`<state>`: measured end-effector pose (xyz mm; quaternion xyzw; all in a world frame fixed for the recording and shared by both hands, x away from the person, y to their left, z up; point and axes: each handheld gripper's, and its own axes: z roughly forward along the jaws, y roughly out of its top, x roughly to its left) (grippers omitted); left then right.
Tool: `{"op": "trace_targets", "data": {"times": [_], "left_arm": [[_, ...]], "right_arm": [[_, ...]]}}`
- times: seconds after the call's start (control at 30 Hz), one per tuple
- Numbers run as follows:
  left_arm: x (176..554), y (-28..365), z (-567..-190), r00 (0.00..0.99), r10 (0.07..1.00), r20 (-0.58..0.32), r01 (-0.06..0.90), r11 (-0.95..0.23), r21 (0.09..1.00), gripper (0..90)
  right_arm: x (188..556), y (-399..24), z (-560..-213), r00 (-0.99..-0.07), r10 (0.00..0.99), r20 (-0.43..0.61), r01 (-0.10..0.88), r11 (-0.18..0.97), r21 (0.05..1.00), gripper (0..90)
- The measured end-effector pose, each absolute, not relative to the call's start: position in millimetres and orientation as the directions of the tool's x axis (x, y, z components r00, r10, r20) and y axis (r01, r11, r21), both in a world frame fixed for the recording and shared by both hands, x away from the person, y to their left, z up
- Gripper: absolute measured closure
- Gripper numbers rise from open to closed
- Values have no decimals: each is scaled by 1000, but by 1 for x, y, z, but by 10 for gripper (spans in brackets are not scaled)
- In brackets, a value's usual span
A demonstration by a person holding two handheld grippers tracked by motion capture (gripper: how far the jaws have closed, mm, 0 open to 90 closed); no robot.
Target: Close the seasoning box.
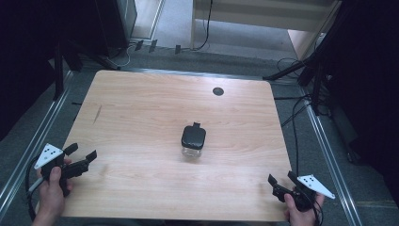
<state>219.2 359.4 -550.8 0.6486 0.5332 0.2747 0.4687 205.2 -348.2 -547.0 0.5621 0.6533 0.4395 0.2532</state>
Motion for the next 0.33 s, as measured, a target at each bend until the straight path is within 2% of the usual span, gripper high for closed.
{"op": "trace_targets", "data": {"times": [0.1,0.33], "left_arm": [[221,359,-551,274,951,-141,447,4,895,168],[221,359,-551,266,953,-145,443,13,896,168]], "right_arm": [[204,-352,-547,-232,955,187,514,-43,857,164],[205,-349,-547,-242,956,168,519,-19,855,155]]}}
